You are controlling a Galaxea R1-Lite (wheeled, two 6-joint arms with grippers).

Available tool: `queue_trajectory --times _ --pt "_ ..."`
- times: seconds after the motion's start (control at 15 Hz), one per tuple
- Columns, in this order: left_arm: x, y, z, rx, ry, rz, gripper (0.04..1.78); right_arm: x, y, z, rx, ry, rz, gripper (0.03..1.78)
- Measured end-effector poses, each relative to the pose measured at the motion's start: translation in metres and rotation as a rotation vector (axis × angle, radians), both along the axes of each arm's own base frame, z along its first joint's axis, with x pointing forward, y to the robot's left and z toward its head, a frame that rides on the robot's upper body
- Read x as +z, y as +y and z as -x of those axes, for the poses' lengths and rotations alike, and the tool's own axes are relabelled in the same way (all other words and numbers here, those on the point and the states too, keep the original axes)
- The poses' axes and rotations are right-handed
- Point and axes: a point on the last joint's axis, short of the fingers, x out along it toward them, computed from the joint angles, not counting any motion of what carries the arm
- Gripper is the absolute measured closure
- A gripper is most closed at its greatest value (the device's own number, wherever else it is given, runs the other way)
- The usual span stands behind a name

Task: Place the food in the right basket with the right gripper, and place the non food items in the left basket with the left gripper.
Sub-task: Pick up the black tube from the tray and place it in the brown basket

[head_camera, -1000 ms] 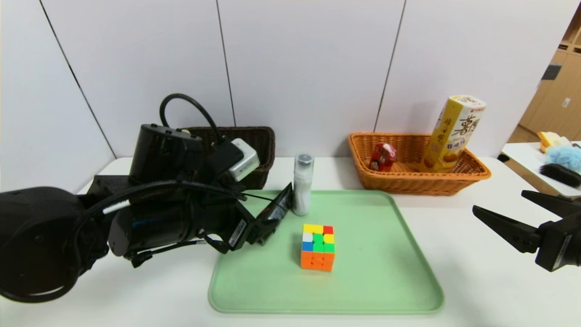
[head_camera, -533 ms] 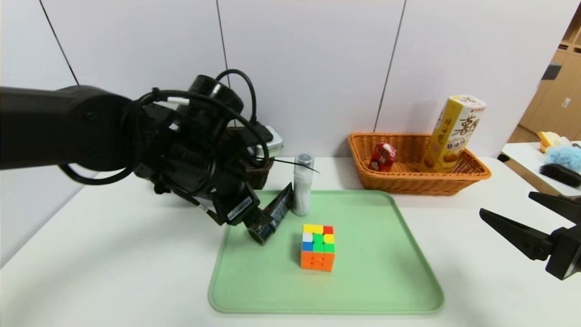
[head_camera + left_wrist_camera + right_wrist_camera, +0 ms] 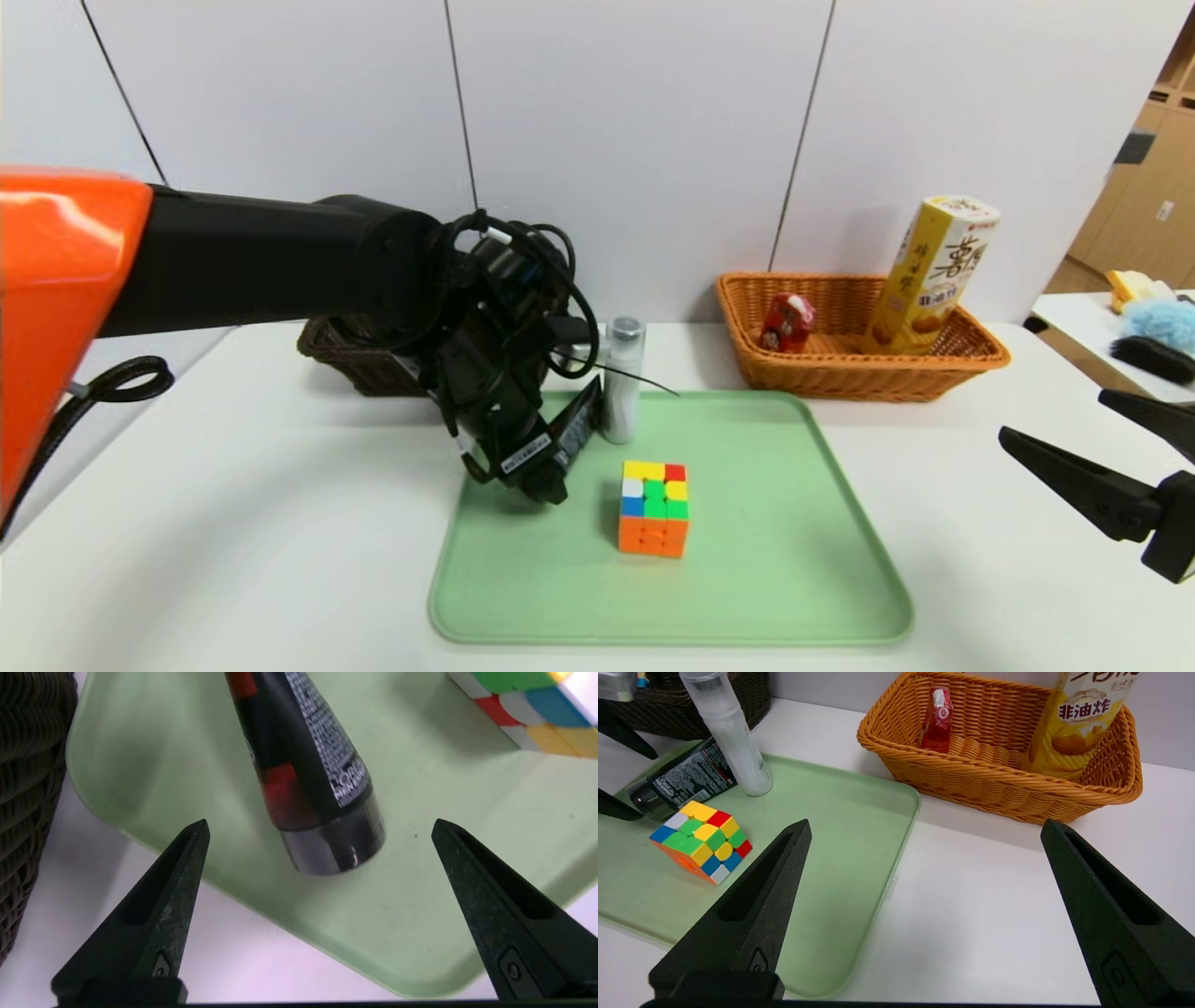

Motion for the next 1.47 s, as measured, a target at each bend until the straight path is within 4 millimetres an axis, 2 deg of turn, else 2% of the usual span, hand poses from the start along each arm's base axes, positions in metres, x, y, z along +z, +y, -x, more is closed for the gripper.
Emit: queue_trajectory --times 0.53,0.93,1.0,1.27,1.47 --pt "-0.026 -0.005 -0.021 0.073 0.033 -0.034 0.13 0.0 0.001 0.004 0.034 -0.011 -0.006 0.11" --pt "-0.039 -0.014 -0.037 0.11 -0.021 0.011 0.13 -0.004 0.001 0.006 0.038 0.002 -0.004 0.11" --pt "-0.04 -0.014 -0.037 0.112 -0.017 0.008 0.18 -0.004 0.001 0.006 0.038 0.003 -0.004 0.11" --pt "-0.041 -0.014 -0.036 0.112 -0.012 0.002 0.73 -0.005 0.001 0.005 0.038 0.007 -0.003 0.11" --pt "-0.041 -0.013 -0.036 0.112 -0.011 0.0 0.97 -0.005 0.001 0.005 0.038 0.007 -0.003 0.11"
